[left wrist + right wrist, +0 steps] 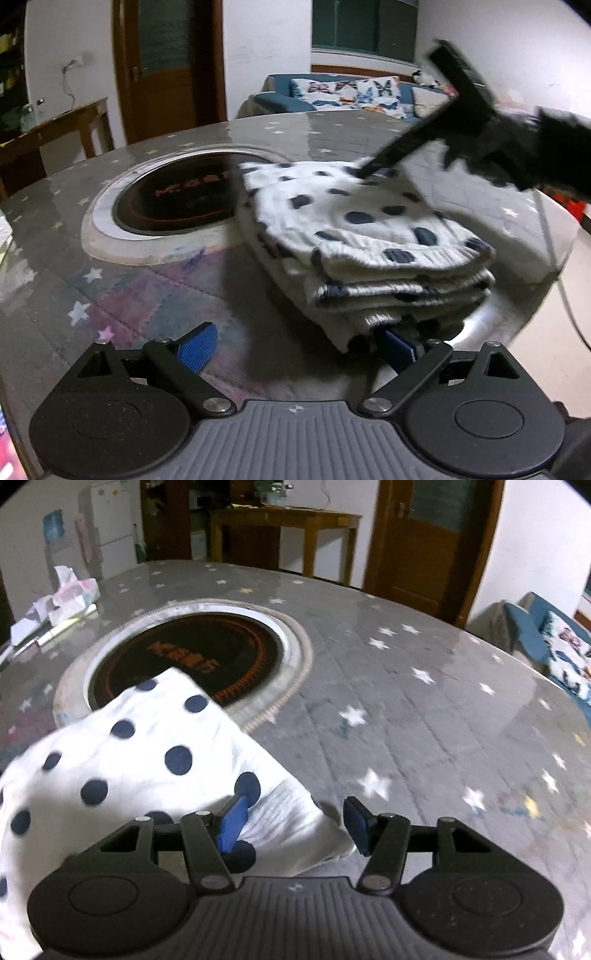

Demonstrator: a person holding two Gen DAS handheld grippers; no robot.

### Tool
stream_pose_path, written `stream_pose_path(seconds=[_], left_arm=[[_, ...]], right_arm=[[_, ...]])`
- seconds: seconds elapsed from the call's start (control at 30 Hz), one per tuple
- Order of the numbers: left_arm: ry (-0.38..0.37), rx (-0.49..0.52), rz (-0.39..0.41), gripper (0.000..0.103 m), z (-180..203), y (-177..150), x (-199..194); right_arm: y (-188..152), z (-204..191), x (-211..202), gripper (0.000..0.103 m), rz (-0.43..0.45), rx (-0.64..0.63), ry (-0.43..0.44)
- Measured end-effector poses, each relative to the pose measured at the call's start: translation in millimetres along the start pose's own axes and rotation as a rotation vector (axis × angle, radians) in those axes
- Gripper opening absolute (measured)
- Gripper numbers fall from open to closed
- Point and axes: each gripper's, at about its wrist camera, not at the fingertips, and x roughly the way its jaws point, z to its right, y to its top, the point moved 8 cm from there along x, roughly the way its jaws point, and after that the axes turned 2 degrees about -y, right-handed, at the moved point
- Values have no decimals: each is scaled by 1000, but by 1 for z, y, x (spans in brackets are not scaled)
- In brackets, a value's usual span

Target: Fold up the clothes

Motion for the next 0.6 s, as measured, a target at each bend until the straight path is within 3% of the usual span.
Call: stream_pose_path(seconds=[0.4, 0.6], left_arm=[[107, 15, 27, 88, -38, 34, 34], [89, 19, 40, 83, -54, 55, 58]], right_arm=[[-58, 13, -51, 58, -45, 37, -126], [-84, 4, -77, 59, -39, 79, -147]])
